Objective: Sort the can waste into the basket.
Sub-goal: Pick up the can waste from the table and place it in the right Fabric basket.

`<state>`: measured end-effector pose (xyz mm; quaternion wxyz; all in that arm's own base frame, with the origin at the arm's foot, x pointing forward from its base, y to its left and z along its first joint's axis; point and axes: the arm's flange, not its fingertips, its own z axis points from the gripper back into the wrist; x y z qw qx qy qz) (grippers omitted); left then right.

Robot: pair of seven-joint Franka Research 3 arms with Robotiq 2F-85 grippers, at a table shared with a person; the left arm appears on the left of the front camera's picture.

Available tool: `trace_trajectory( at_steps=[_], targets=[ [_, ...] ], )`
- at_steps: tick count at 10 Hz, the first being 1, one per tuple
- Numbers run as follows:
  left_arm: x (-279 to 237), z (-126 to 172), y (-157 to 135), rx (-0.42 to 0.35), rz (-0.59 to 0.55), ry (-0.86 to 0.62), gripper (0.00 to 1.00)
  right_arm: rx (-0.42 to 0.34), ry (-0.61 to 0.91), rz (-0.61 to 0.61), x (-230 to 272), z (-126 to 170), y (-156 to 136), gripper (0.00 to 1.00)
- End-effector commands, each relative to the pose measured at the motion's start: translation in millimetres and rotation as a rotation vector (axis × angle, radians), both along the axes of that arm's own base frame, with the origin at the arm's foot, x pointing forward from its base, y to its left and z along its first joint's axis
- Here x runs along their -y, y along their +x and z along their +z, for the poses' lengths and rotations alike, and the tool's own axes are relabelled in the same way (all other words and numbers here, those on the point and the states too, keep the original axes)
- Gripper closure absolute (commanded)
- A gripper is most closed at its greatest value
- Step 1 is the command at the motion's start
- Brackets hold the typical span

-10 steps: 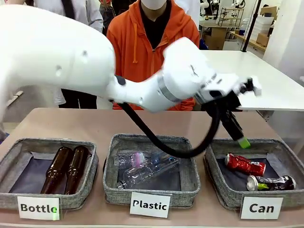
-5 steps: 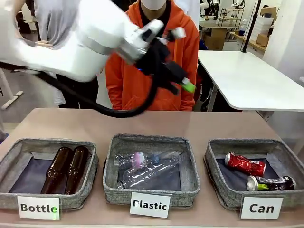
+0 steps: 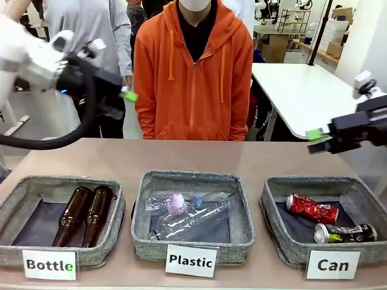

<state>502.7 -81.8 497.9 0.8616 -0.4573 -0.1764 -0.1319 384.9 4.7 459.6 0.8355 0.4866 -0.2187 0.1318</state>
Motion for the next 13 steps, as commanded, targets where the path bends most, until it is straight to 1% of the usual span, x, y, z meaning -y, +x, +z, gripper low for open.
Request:
trace_trajectory(
  at_steps=[1, 2, 3, 4, 5, 13],
  targets=[
    [-49, -17, -21, -0.062, 0.007, -0.158, 0.0, -0.036, 0.097, -0.185, -12, -1, 31, 0.0],
    [-84, -39, -40, -0.055, -0.106, -0.194, 0.0, -0.127, 0.174, -0.224, -12, 1, 41, 0.0],
    [-108, -59, -49, -0.013, -0.191, -0.251, 0.0, -0.162, 0.198, -0.234, -9, 2, 48, 0.0],
    [-126, -85, -52, 0.029, -0.204, -0.321, 0.0, -0.074, 0.095, -0.144, -8, -6, 30, 0.0],
    [-101, -45, -39, -0.057, -0.072, -0.195, 0.0, -0.074, 0.095, -0.144, -8, -6, 30, 0.0],
    [-101, -45, -39, -0.057, -0.072, -0.195, 0.0, -0.074, 0.095, -0.144, -8, -6, 30, 0.0]
  ],
)
